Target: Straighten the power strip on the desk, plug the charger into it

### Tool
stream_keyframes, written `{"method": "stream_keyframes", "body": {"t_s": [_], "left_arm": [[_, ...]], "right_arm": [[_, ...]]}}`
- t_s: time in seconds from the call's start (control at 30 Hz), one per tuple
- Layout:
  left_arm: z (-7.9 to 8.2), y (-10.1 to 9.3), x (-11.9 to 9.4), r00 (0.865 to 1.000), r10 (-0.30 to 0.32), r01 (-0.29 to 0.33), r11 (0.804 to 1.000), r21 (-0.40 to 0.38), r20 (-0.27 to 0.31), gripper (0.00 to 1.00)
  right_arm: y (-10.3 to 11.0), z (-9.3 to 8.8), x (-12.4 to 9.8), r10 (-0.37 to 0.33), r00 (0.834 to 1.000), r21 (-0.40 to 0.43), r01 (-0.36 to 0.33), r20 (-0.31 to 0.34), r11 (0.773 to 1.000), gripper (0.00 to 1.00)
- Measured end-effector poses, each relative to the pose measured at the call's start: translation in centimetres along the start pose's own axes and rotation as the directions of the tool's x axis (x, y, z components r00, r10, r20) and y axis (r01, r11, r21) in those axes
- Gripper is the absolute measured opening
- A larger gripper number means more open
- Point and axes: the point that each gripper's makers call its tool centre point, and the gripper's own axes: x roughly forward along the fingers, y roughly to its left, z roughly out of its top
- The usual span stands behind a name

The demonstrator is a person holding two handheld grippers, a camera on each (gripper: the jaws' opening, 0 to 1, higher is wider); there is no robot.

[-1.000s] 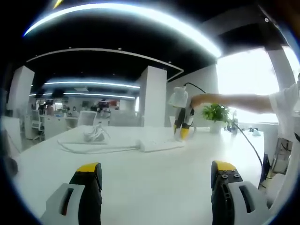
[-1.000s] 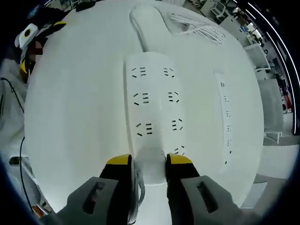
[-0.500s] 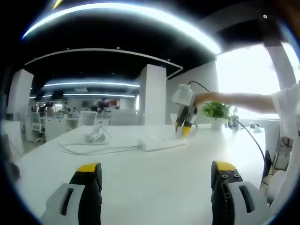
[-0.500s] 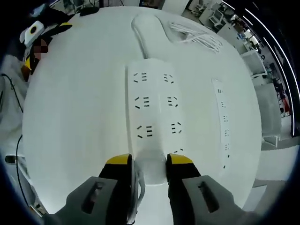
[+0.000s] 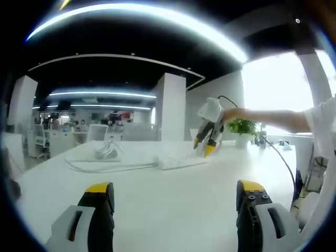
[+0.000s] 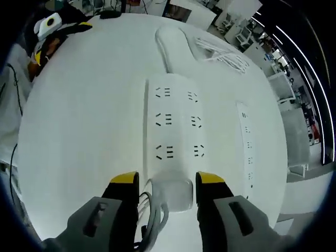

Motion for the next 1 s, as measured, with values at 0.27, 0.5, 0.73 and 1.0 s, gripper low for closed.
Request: {"method": "stream_keyframes", "body": {"t_s": [0.27,0.5,0.73,1.0], "left_arm": [[0.0,0.0,-0.4,1.000,0.002,-0.002,1.000,-0.002,0.004,0.99],[0.0,-0.3,-0.5,1.000,-0.003,0.003,1.000,-0.003,0.008,0.99],[0.3,-0.2,-0.9,1.000,-0.003,0.003,1.000,-0.002,0.019,0.99],[0.3,0.2,-1.3,1.000,0.005,-0.005,1.000,-0.008,0.021,0.99]], "right_arm": [[-1.3,0.6,-0.3,-0.090,0.991,-0.011,0.092,0.098,0.996,0.85],[-1.4,0.8,-0.6,-0.101,0.981,0.039,0.096,0.167,0.995,0.89],[-1.8,1.9,-1.1,-0.141,0.951,0.139,0.105,0.275,0.985,1.00],[-2.5,3.8,-2.3,-0.184,0.887,0.240,0.086,0.424,0.967,1.00]]}}
